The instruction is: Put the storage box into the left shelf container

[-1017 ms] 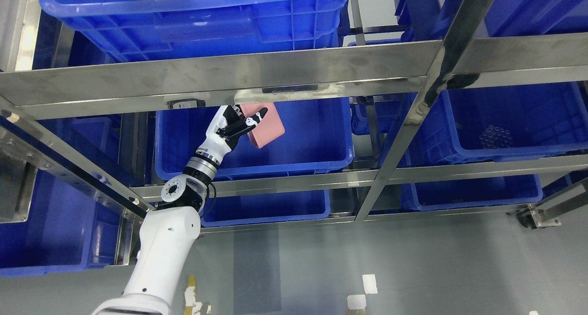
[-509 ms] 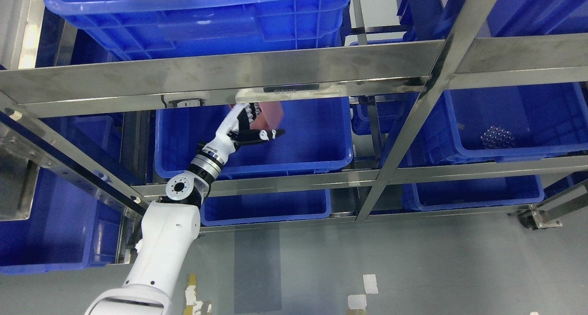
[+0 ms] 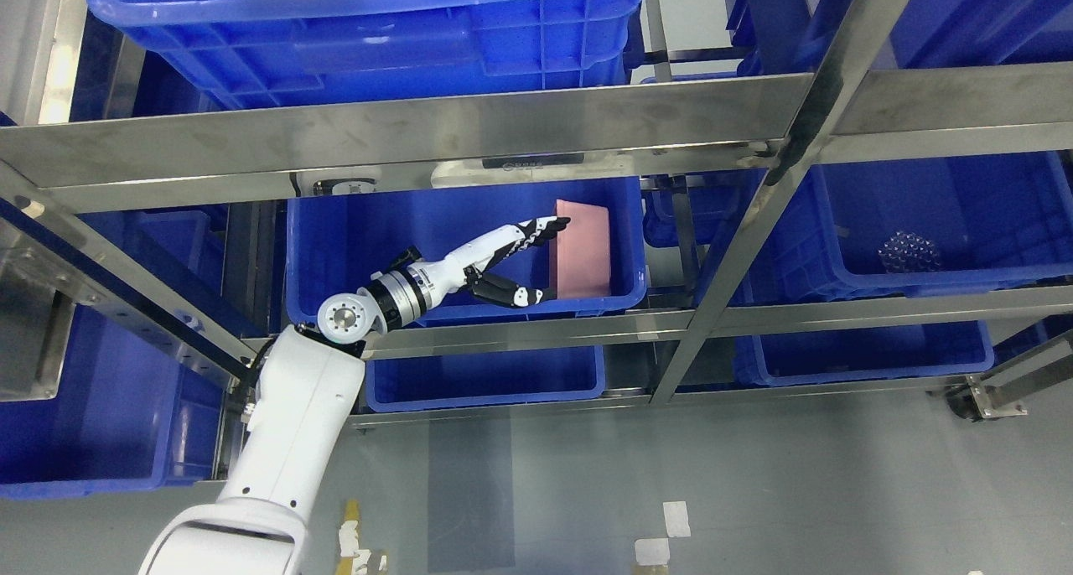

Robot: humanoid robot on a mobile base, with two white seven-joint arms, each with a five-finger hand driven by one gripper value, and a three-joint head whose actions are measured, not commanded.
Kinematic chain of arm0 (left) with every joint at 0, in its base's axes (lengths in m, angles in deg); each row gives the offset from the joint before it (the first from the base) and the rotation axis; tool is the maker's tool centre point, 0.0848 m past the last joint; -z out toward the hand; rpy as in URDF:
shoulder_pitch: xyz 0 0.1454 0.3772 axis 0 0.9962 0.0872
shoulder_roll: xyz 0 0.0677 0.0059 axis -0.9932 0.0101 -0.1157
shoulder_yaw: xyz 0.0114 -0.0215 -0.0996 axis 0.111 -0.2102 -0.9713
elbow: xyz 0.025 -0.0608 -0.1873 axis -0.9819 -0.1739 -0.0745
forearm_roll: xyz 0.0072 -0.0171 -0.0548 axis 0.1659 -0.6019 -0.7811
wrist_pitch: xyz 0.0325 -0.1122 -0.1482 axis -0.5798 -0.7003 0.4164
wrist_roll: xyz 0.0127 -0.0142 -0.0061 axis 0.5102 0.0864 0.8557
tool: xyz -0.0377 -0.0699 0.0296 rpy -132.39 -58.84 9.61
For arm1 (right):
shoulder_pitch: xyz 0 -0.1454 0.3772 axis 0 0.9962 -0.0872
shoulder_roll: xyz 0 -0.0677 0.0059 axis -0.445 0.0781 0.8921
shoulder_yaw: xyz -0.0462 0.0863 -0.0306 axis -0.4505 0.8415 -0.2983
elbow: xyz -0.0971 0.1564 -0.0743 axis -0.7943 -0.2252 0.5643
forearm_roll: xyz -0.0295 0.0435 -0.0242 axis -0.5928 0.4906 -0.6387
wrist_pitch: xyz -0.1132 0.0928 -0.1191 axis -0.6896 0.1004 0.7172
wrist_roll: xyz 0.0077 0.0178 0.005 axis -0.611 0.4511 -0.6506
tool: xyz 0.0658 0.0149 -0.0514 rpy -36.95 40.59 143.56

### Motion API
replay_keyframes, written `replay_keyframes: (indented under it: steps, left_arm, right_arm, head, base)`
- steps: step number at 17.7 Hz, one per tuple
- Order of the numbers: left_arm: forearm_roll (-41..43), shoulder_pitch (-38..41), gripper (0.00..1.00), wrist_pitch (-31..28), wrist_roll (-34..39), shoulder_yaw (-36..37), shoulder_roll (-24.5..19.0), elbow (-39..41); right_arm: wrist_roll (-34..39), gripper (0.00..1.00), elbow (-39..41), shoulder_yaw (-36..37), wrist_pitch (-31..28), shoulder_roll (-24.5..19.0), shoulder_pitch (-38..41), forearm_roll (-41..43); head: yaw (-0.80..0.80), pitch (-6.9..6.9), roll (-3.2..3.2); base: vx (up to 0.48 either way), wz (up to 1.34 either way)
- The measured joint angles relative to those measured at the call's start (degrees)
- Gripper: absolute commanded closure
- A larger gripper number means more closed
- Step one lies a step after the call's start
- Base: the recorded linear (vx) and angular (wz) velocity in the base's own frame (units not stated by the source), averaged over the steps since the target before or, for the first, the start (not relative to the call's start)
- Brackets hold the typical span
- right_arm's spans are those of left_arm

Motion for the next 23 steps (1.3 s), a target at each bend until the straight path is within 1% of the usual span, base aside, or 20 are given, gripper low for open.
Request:
replay_keyframes:
  steps: [2,4,6,12,16,20,23]
  left_arm:
    - [1.73,-1.03,0.0,-0.45,-0.14,-1.31,-0.1,0.7]
    - [0.75,-1.06,0.0,-0.58,-0.16,-4.13,0.08,1.63]
    - [-2.93,-0.52,0.0,-1.01,0.43,-6.66,0.23,2.69]
    - [-15.96,4.53,0.0,-1.41,9.79,-11.14,0.52,7.09]
    - [-22.32,12.24,0.0,-1.52,15.65,-12.07,0.63,13.7]
    - [-25.75,24.18,0.0,-1.65,21.62,-11.65,0.74,25.19]
    - [-26.83,32.39,0.02,-0.39,28.72,-11.36,0.78,33.61]
  right_arm:
    - [-0.03,0.0,0.0,0.0,0.01,0.0,-0.01,0.0]
    - [-0.03,0.0,0.0,0.0,0.04,0.0,-0.01,0.0]
    - [-0.04,0.0,0.0,0.0,0.16,0.0,0.0,0.0]
    - [-0.2,0.0,0.0,0.0,0.11,0.0,0.0,0.0]
    - [-0.34,0.0,0.0,0.0,-0.02,0.0,0.0,0.0]
    - [-0.09,0.0,0.0,0.0,-0.05,0.0,0.0,0.0]
    - [-0.04,0.0,0.0,0.0,-0.05,0.0,0.01,0.0]
  head:
    - [0.0,0.0,0.0]
    - [0.0,0.0,0.0]
    - [0.0,0.0,0.0]
    - [0.0,0.0,0.0]
    - [0.0,0.0,0.0]
    - [0.0,0.0,0.0]
    - [0.0,0.0,0.0]
  base:
    - [-0.003,-0.02]
    - [0.007,-0.01]
    - [0.007,0.0]
    - [0.0,0.0]
    - [0.0,0.0]
    - [0.0,0.0]
    - [0.0,0.0]
